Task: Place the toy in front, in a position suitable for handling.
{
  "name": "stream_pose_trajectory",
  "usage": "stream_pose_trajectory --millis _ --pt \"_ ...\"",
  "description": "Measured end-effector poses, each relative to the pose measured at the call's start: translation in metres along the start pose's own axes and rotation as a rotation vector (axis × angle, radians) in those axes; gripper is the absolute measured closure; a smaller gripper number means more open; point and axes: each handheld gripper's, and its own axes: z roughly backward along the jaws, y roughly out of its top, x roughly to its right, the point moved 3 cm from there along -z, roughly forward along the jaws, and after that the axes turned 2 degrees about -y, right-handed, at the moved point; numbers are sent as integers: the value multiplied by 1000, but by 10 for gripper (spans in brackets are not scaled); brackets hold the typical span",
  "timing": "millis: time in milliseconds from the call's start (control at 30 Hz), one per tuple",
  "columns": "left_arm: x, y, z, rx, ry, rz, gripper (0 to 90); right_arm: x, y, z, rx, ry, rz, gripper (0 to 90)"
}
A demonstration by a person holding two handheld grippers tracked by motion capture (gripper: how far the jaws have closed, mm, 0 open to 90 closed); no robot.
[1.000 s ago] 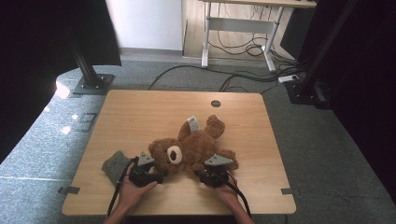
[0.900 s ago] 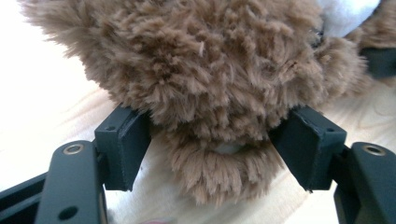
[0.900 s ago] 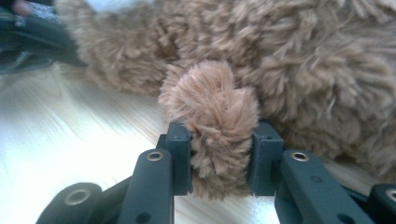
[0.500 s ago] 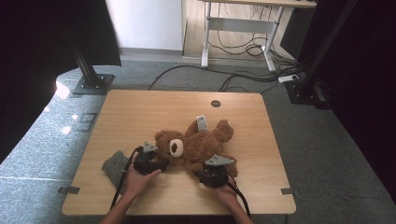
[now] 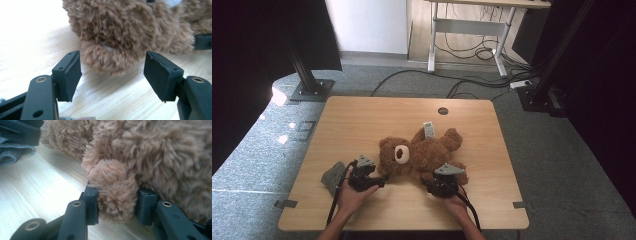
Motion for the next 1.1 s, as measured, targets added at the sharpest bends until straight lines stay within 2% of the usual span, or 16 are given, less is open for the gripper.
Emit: stream_pose_trajectory --millis 100,167,300,367,467,500,633,733,900,1100 --pt "0 -1 5 1 -8 -3 285 1 1 2 8 2 -5 550" --pt "-2 -3 13 3 -20 -9 272 3 2 4 15 -4 -3 493" --pt "-6 -7 19 -9 -11 -8 263 5 2 7 25 -6 -8 457" --pt "-13 -11 26 -13 -3 14 259 7 2 11 29 -9 -11 430" --pt "-19 -13 31 -17 -1 26 228 8 1 13 36 -9 -12 422" --pt "-26 -14 37 -3 8 42 224 8 2 13 35 -10 -15 419" --pt "-36 -16 46 5 12 60 204 8 2 13 34 -11 -22 412" --pt "-43 -17 53 18 13 67 198 7 1 12 28 -15 -7 402" --pt "-49 -19 57 13 9 65 200 6 1 11 30 -17 -4 399" --pt "-57 -23 60 15 18 87 200 7 1 10 22 -26 -4 390"
